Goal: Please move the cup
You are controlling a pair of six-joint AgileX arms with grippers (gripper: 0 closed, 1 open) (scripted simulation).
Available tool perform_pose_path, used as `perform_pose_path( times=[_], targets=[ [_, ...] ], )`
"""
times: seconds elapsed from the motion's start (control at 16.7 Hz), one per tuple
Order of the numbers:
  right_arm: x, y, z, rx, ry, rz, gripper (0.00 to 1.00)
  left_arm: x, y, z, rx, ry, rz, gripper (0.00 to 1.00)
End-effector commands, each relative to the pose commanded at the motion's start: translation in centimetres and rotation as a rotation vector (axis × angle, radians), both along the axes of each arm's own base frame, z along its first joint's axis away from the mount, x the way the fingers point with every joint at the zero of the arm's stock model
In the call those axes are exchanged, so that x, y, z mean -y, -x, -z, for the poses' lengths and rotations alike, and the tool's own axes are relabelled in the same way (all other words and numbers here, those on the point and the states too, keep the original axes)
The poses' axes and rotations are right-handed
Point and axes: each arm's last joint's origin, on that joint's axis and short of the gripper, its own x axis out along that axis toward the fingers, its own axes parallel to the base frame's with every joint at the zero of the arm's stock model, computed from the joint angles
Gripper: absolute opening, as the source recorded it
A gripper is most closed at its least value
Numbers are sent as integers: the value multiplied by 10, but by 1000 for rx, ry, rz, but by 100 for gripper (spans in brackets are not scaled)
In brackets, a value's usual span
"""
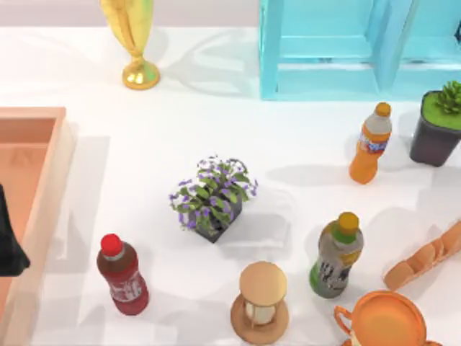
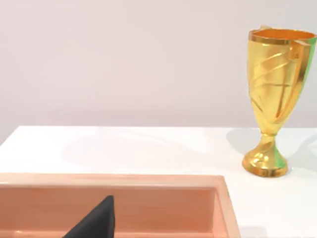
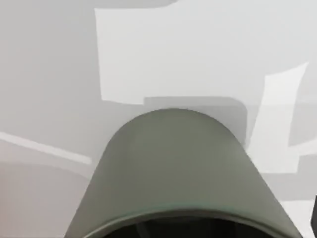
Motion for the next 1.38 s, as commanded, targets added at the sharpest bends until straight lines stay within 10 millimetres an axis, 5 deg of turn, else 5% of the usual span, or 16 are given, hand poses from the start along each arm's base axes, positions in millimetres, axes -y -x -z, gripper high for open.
perform_pose_path(
  times=[0.18, 0.78, 0.96, 1.38],
  targets=[
    [0, 0, 0, 0, 0, 0, 0, 0, 0, 0, 0, 0, 0, 100],
    [5, -1, -1, -4, -1, 0, 0, 0, 0, 0, 0, 0, 0, 100],
    [33, -6, -10, -13, 0, -3, 0, 0, 0, 0, 0, 0, 0, 100],
    [135, -2, -63, 28, 46, -2, 0, 0, 0, 0, 0, 0, 0, 100]
  ],
)
